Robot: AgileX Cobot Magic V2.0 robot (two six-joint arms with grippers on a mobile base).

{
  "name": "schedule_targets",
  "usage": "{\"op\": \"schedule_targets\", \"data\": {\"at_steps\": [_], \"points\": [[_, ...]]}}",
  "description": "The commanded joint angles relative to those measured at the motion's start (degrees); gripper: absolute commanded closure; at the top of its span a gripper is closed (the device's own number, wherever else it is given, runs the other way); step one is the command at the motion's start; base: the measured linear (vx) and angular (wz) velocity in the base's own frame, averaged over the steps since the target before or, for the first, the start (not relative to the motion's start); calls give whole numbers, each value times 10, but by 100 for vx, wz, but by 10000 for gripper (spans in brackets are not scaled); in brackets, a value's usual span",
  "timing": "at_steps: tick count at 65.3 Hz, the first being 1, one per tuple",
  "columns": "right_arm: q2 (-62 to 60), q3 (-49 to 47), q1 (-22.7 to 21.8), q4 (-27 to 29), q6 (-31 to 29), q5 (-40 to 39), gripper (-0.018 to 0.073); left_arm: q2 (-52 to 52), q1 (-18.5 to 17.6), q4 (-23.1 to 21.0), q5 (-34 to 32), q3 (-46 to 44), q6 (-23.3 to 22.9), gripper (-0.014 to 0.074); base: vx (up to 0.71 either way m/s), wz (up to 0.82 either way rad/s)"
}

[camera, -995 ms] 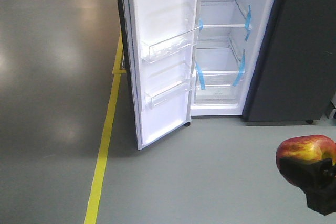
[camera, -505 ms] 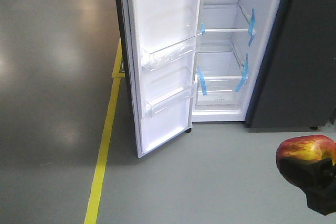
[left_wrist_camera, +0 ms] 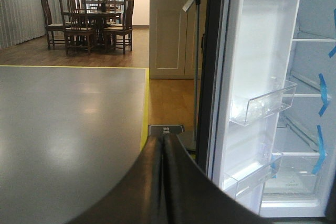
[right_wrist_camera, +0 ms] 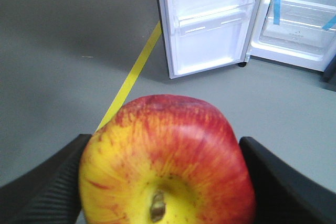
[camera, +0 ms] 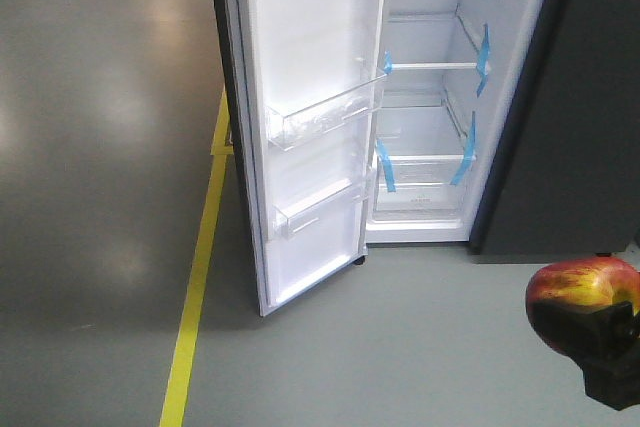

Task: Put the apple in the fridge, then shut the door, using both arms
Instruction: 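Approach the refrigerator opening with the apple held in the right gripper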

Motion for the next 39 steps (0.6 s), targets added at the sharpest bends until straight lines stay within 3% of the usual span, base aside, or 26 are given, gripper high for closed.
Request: {"op": "schedule_targets", "data": {"at_steps": [1,39], "points": [[-1,-15,-1,8,-4,-37,397,-9,-3,-4,-44,16,-3,602,10,0],[-1,-15,-1,8,-4,-37,397,-9,-3,-4,-44,16,-3,602,9,0]]}}
